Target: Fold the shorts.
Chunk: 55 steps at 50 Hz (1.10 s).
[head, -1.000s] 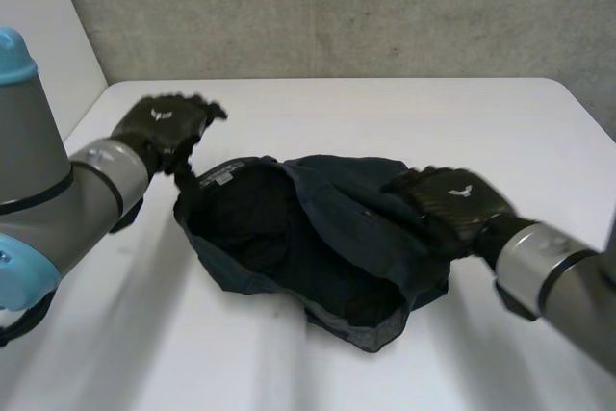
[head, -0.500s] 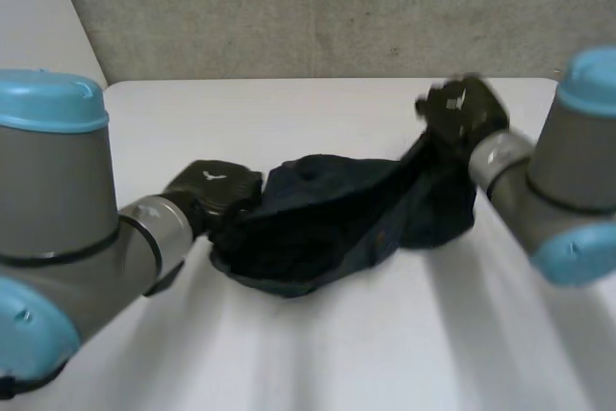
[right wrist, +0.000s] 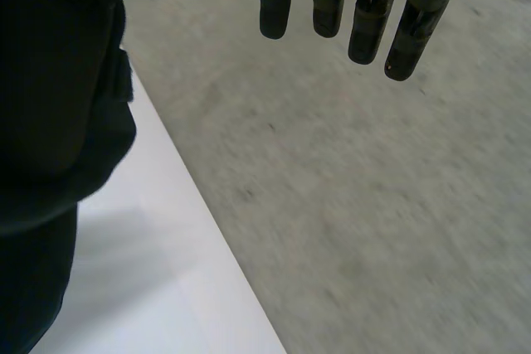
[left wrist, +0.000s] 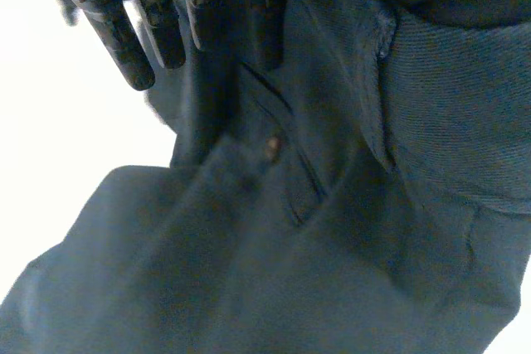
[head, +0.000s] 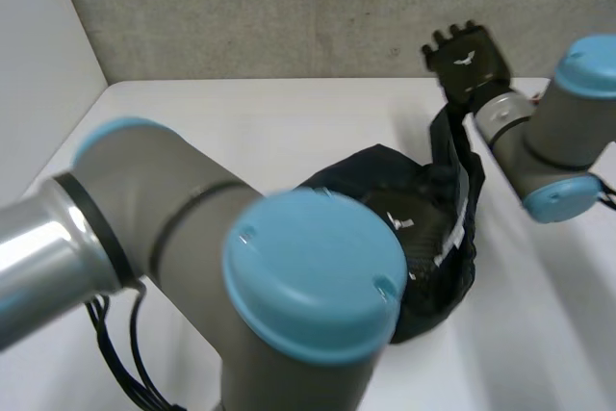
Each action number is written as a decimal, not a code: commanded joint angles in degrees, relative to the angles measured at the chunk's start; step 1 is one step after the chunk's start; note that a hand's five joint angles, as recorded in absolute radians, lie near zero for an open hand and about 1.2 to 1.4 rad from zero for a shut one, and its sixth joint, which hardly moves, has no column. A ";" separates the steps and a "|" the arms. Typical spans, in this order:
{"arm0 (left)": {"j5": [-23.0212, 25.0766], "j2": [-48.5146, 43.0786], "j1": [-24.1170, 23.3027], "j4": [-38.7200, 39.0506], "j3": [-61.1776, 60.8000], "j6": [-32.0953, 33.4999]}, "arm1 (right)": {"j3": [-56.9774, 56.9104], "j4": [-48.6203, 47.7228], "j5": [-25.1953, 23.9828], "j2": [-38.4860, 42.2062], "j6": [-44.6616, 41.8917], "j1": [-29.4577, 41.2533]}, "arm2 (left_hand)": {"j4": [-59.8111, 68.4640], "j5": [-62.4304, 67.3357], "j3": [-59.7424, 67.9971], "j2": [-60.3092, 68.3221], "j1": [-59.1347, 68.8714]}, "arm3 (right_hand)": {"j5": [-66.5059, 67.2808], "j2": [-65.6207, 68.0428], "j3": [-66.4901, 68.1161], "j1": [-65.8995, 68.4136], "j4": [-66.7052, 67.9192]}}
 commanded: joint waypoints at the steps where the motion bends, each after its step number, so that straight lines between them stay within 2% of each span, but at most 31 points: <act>1: 0.87 7.40 9.76 -0.79 -2.43 4.23 | 1.36 11.63 1.39 -11.76 4.12 -3.14 | -0.81 -2.42 -1.31 -1.17 -8.23 | -4.20 -2.45 -2.12 -1.55 -3.28; 3: 1.05 8.81 11.26 -0.79 -2.78 4.32 | 1.54 14.54 0.34 -13.34 4.38 -3.32 | -0.81 -2.42 -1.31 -1.17 -8.23 | -1.46 0.28 0.62 1.19 -0.54; 4: 1.83 9.42 12.14 -0.79 -2.96 4.32 | 1.71 16.72 -0.71 -14.13 4.56 -3.32 | -0.81 -2.42 -1.31 -1.17 -8.23 | 13.56 15.31 15.65 16.22 14.49; 8: 4.29 10.39 13.37 -0.79 -3.40 4.32 | 2.94 19.90 -2.91 -14.58 4.65 -3.40 | 0.52 -1.09 0.03 0.16 -6.90 | 34.19 35.93 36.27 36.84 35.11; 11: 5.79 10.83 13.73 -0.88 -3.93 4.32 | 3.91 20.52 -3.27 -14.58 4.91 -3.23 | 1.20 -0.41 0.71 0.84 -6.22 | 28.55 30.30 30.63 31.21 29.48; 12: 6.49 10.84 13.64 -0.79 -4.19 4.32 | 4.61 20.70 -3.18 -14.58 5.17 -3.14 | 3.70 2.09 3.21 3.35 -3.72 | 12.53 14.28 14.61 15.19 13.45; 14: 6.94 10.75 13.55 -0.79 -4.37 4.32 | 5.40 20.61 -3.01 -14.58 5.17 -3.14 | 3.90 2.29 3.40 3.54 -3.52 | 0.81 2.55 2.89 3.46 1.73; 22: 6.77 10.83 13.38 -0.79 -4.02 3.97 | 8.56 21.58 -2.65 -14.75 6.14 -3.14 | 3.23 1.62 2.73 2.87 -4.20 | 1.10 2.85 3.18 3.75 2.02; 29: 6.24 12.33 14.69 -0.53 -3.84 4.15 | 11.46 28.25 -3.00 -20.72 11.84 -2.26 | 0.70 -0.91 0.21 0.35 -6.72 | 2.95 4.70 5.03 5.60 3.87; 34: 6.59 13.47 20.22 -0.44 -5.15 4.50 | 15.68 31.42 -3.88 -24.68 18.53 -0.60 | 0.53 -1.08 0.04 0.18 -6.89 | 5.47 7.22 7.55 8.12 6.39; 38: 7.99 13.04 26.90 0.61 -8.05 4.67 | 23.14 31.78 -4.94 -29.78 20.38 4.32 | 1.71 0.10 1.21 1.35 -5.71 | 6.65 8.39 8.73 9.30 7.57; 43: 13.35 10.05 31.48 2.90 -9.90 4.85 | 30.71 29.59 -4.33 -30.49 21.96 9.68 | 2.38 0.77 1.89 2.03 -5.04 | 8.83 10.58 10.92 11.49 9.76; 45: 16.67 6.47 32.88 3.77 -9.99 5.20 | 33.86 26.09 -3.45 -30.40 24.40 13.27 | 2.38 0.77 1.89 2.03 -5.04 | 9.34 11.09 11.42 11.99 10.26; 49: 19.85 1.71 34.99 3.95 -9.64 5.38 | 38.43 20.37 -0.12 -29.08 27.49 17.41 | 2.38 0.77 1.89 2.03 -5.04 | 9.17 10.92 11.26 11.83 10.10; 55: 20.12 -1.55 35.70 4.04 -9.11 5.29 | 42.23 16.84 5.51 -26.62 28.46 21.72 | 2.38 0.77 1.89 2.03 -5.04 | 9.01 10.75 11.09 11.66 9.93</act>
